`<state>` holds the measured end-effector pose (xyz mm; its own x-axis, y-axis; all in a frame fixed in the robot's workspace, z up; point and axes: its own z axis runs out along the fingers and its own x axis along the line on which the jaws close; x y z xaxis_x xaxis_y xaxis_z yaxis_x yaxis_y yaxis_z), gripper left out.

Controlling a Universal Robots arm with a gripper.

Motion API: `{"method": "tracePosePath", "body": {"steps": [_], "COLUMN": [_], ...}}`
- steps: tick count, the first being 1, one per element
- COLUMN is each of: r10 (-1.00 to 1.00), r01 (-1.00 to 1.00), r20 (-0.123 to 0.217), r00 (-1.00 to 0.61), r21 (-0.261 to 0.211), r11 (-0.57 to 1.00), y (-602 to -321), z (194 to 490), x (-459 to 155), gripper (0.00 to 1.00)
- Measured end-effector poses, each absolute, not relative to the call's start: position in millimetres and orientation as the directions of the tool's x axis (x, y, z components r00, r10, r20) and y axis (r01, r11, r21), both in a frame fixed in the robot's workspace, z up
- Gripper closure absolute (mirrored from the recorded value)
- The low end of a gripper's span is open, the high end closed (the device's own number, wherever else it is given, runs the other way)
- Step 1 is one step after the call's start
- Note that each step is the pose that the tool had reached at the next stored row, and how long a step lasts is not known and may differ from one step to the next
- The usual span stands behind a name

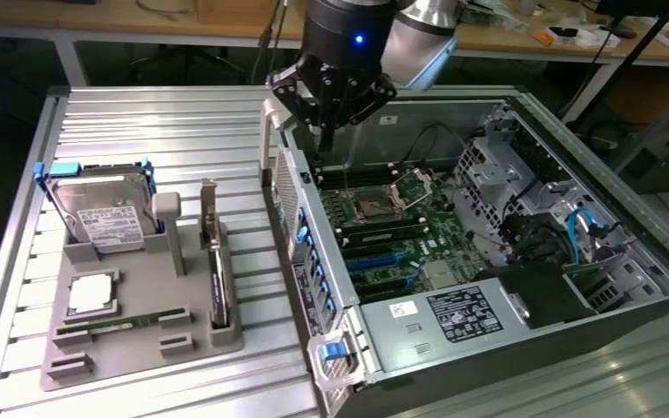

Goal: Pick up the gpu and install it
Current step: 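Reach for the gpu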

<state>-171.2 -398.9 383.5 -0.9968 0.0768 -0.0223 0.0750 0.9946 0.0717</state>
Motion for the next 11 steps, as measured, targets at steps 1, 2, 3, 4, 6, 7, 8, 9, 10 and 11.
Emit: {"method": "tracePosePath", "body": {"steps": [1, 2, 3, 4, 6, 7, 8, 9, 10, 11], "r10": [0.077, 0.077, 0.077, 0.077, 0.077, 0.077, 0.077, 0.077, 0.077, 0.077], "r01": [0.075, 0.075, 0.075, 0.075, 0.075, 0.075, 0.075, 0.075, 0.075, 0.075], "r20": [-0.022, -0.022, -0.022, -0.022, -0.022, -0.022, -0.022, -0.022, -0.022, -0.022], "r00": [-0.997, -0.997, -0.997, -0.997, -0.997, -0.997, -0.997, -0.997, -0.997, -0.997], "r21": [0.072, 0.072, 0.072, 0.072, 0.072, 0.072, 0.072, 0.072, 0.072, 0.072], "r11": [0.995, 0.995, 0.995, 0.995, 0.995, 0.995, 0.995, 0.995, 0.995, 0.995], "y": [-399, -399, -399, -399, -399, -399, -399, -399, -399, -399], "z": [382, 381, 380, 379, 377, 377, 376, 375, 374, 374], "x": [-178, -183, -188, -195, -206, -211, -216, -220, -224, -229], "gripper": [0.89, 0.89, 0.89, 0.89, 0.89, 0.89, 0.89, 0.89, 0.89, 0.89]}}
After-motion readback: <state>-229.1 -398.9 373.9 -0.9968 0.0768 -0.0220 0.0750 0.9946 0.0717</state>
